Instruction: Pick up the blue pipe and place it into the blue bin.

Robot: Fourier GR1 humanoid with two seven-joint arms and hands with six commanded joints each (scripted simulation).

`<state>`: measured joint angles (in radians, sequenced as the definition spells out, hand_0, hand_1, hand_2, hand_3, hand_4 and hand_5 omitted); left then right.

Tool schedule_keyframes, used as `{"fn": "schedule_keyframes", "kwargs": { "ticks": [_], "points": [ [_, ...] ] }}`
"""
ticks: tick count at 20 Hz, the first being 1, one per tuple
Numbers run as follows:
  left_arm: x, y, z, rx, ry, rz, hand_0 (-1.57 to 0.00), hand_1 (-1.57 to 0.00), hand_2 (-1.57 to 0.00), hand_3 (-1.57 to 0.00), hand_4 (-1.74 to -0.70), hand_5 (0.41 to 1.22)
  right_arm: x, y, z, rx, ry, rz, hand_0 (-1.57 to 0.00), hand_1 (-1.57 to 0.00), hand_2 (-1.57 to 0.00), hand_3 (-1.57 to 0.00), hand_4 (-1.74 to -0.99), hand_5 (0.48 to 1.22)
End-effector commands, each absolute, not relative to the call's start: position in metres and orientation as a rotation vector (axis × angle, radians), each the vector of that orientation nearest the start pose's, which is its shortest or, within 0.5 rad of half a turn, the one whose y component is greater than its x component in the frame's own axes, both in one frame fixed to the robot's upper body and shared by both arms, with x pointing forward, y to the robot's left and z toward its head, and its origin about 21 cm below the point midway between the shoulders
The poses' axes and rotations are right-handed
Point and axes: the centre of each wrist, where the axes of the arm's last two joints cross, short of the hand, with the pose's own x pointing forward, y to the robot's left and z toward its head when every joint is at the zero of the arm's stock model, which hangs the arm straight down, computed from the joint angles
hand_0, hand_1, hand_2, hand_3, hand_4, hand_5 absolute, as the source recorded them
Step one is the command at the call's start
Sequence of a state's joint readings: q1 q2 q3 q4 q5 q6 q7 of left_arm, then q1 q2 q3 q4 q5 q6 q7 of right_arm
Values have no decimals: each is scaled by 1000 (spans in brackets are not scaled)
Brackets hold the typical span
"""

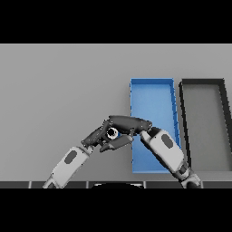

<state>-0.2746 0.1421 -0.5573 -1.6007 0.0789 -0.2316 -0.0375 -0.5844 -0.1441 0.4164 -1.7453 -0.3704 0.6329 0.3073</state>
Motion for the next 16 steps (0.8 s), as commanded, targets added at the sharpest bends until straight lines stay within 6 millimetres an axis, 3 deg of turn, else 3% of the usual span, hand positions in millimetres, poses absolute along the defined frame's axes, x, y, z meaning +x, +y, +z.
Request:
{"fn": "schedule_keyframes", "kwargs": {
  "ticks": [1,3,4,5,7,10,13,16],
  "points": [
    [260,103,54,-612,-1674,-827,-1571,-1568,-1571,-1532,-1729,1221,287,-93,175,883,-1638,1275,-1496,-1496,-1497,-1478,-1455,1123],
    [258,103,54,-612,-1672,-829,-1571,-1569,-1571,-1546,-1729,1221,286,-91,173,923,-1616,1250,-1523,-1523,-1524,-1512,-1470,1158],
    [258,103,55,-614,-1679,-830,-1571,-1569,-1571,-1442,-1724,1221,285,-93,175,918,-1617,1241,-1532,-1533,-1533,-1523,-1475,1171],
    [256,104,58,-598,-1688,-849,-1569,-1513,-1458,-1468,-1656,1221,283,-94,174,926,-1640,1231,-1540,-1540,-1541,-1533,-1478,1181],
    [256,107,57,-574,-1702,-888,-1045,-991,-950,-963,-1426,1221,283,-94,177,905,-1637,1240,-1551,-1551,-1552,-1547,-1483,1195],
    [258,109,56,-563,-1702,-972,-535,-507,-486,-492,-1144,1221,280,-91,177,888,-1627,1237,-1561,-1561,-1561,-1559,-1486,1208],
    [261,107,55,-499,-1717,-998,-273,-259,-248,-252,-955,972,281,-89,176,862,-1631,1230,-1566,-1566,-1566,-1565,-1488,1214],
    [263,106,56,-481,-1688,-981,-139,-132,-127,-128,-876,781,282,-94,174,875,-1652,1215,-1568,-1568,-1568,-1568,-1488,1218]
  ]
}}
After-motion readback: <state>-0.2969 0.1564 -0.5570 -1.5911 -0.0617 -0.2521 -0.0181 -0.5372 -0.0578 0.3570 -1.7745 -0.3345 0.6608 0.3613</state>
